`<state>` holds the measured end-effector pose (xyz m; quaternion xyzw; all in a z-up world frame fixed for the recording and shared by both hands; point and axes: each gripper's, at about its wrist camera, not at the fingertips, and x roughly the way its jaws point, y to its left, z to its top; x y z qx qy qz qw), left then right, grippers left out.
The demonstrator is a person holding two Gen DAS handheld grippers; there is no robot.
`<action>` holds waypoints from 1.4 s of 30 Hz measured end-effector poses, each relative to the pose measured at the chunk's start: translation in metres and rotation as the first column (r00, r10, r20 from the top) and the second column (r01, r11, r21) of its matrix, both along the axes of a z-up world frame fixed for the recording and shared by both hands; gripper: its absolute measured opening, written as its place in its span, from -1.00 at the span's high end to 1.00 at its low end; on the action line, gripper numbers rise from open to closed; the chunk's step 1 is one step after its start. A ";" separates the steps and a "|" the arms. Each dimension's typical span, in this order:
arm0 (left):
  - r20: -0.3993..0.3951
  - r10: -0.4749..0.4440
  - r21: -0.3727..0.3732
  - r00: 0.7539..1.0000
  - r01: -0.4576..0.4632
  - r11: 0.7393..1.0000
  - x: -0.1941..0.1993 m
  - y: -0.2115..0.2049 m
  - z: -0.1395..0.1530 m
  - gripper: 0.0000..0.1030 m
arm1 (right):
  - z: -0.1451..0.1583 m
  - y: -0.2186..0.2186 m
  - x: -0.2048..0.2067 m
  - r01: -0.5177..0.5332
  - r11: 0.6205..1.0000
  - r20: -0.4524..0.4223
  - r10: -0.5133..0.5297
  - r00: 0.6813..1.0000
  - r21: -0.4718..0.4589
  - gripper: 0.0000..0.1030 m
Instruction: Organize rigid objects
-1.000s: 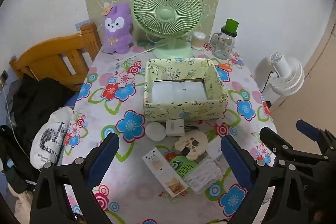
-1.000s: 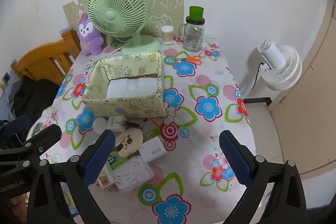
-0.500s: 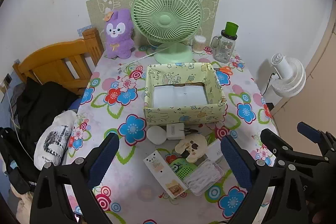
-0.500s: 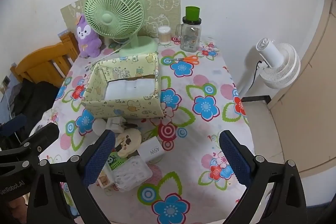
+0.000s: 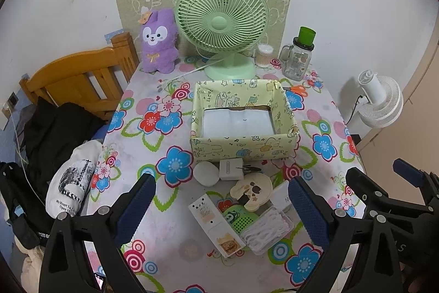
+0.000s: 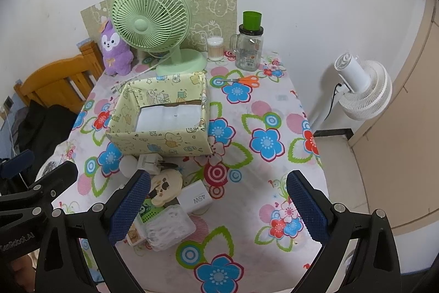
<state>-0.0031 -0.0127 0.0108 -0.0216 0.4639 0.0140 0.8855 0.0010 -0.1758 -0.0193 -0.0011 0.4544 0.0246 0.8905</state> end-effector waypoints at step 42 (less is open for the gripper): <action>-0.002 0.004 0.004 1.000 -0.004 1.000 0.003 -0.001 -0.002 -0.89 | -0.001 -0.001 0.004 0.000 1.000 0.001 0.000 1.000 0.002 -0.95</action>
